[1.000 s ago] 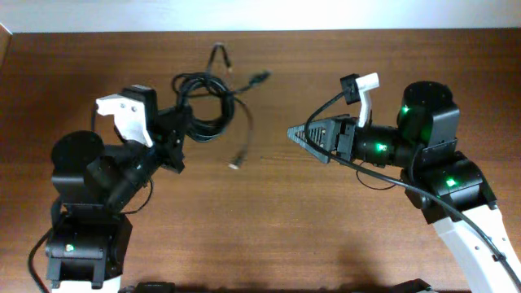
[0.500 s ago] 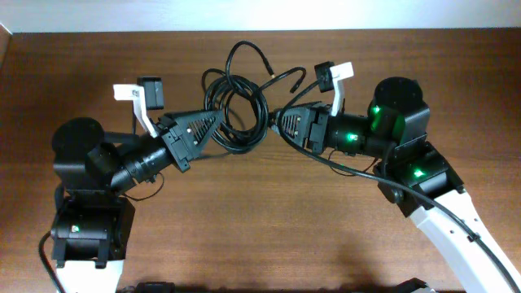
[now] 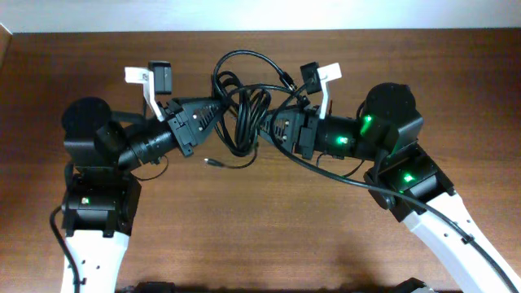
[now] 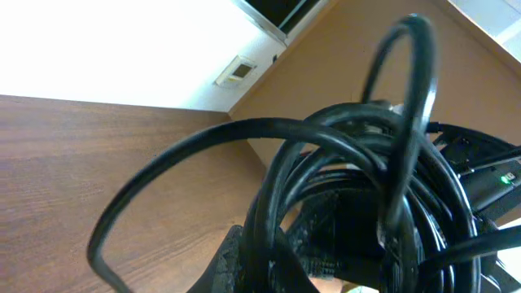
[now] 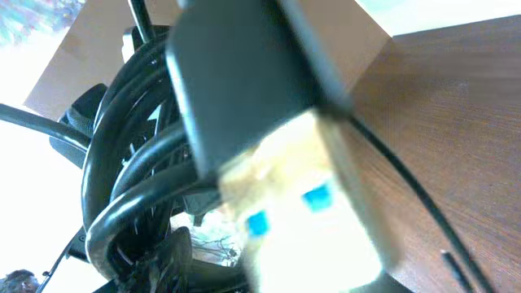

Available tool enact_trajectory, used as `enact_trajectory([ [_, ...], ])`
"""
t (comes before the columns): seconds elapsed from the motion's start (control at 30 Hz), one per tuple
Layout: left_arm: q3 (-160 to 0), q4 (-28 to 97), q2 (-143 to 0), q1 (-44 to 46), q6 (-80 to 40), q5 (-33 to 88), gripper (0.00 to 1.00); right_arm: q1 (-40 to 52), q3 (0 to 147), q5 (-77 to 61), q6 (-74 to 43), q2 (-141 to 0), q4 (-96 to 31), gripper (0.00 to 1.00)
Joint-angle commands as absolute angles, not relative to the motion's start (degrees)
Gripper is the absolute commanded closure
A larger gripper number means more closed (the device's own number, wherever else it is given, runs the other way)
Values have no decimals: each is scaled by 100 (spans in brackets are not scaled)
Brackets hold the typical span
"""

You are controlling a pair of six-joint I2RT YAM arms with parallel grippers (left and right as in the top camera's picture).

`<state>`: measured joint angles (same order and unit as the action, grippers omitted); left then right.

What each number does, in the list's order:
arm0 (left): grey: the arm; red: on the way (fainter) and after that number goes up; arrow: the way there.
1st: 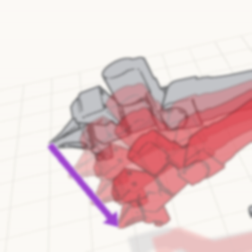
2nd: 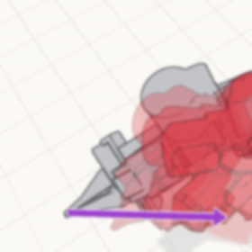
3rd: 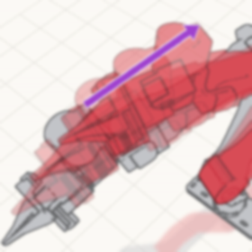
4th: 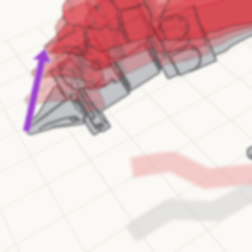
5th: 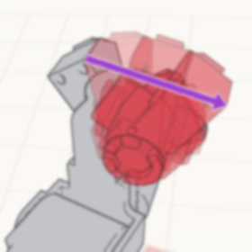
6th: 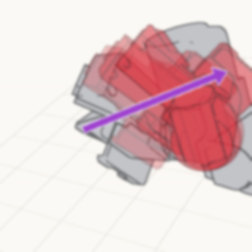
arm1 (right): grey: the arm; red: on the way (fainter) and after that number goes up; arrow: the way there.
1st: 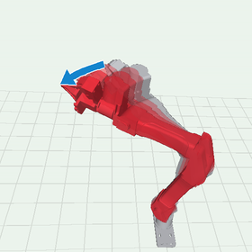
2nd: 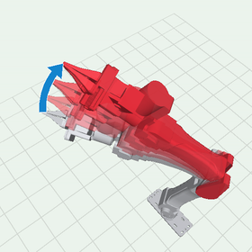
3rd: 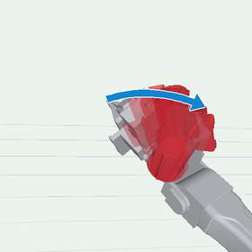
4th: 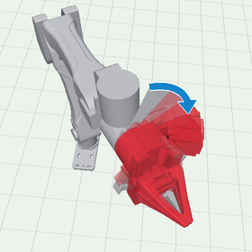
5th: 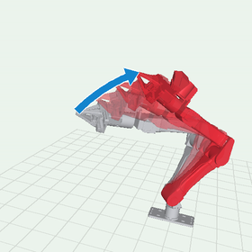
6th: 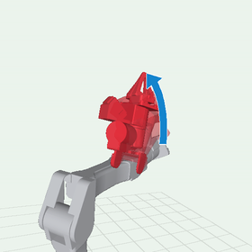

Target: Untangle cables

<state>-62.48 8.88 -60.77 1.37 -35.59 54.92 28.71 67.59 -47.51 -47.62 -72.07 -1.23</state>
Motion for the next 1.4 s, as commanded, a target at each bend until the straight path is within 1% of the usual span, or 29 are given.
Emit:
enact_trajectory([
  [0.0,-6348,832,-6108,16,-3468,4810,100,2963,6827,-5129,-4724,-7175,-156,50],
  [0.1,-6348,1103,-6213,-167,-3468,4602,100,2963,6827,-5203,-4722,-7175,-148,50],
  [0.2,-6348,1223,-6451,-95,-3520,5009,100,2961,6827,-5170,-4722,-7175,-145,50],
  [0.27,-6348,860,-6490,60,-3535,5393,100,2961,6827,-5083,-4604,-7196,-180,50],
  [0.33,-6351,102,-6490,14,-3868,5522,100,2961,6827,-5078,-4329,-7293,-803,50],
  [0.37,-6351,-80,-6490,-47,-4029,5540,100,2961,6827,-5081,-4329,-7360,-930,50],
  [0.5,-6351,-148,-6490,-71,-4075,5638,100,2961,6827,-5078,-4200,-7496,-1033,50],
  [0.63,-6351,-38,-6490,-69,-4082,6036,100,2961,6827,-5033,-4200,-7502,-729,50],
  [0.67,-6348,-34,-6490,-64,-4381,6388,100,2950,6827,-5002,-4147,-7502,-703,50],
  [0.7,-6348,-36,-6490,-64,-4807,6713,100,2950,6827,-4864,-3752,-7502,-705,50],
  [0.73,-6348,-38,-6488,-71,-5155,6799,100,2950,6827,-4722,-3723,-7502,-705,61],
  [0.77,-6351,-40,-6486,-86,-5468,6794,100,2950,6827,-4670,-3726,-7502,-709,96],
  [0.87,-6348,-45,-6488,-217,-5463,6615,100,2950,6827,-4694,-3726,-7502,-910,96],
  [0.93,-6348,-67,-6486,-449,-5463,6632,100,2950,6827,-4663,-3336,-7502,-1525,96],
  [0.97,-6348,-64,-6486,-607,-5463,6696,100,2950,6827,-4418,-3118,-7502,-2003,96],
  [1.0,-6348,-82,-6486,-749,-5463,6825,100,2950,6827,-3863,-3039,-7502,-2565,96],
  [1.07,-6348,-86,-6486,-996,-5463,7085,100,2950,6827,-2998,-3037,-7502,-3391,96],
  [1.13,-6348,-84,-6486,-1190,-5463,7264,100,2950,6827,-2746,-3039,-7502,-3594,96],
  [1.27,-6348,-86,-6438,-1433,-5463,7437,100,2950,6827,-1809,-3039,-7502,-4309,96],
  [1.37,-6348,-99,-6335,-1470,-5461,7437,100,2950,6827,-1791,-3041,-7500,-4261,96],
])
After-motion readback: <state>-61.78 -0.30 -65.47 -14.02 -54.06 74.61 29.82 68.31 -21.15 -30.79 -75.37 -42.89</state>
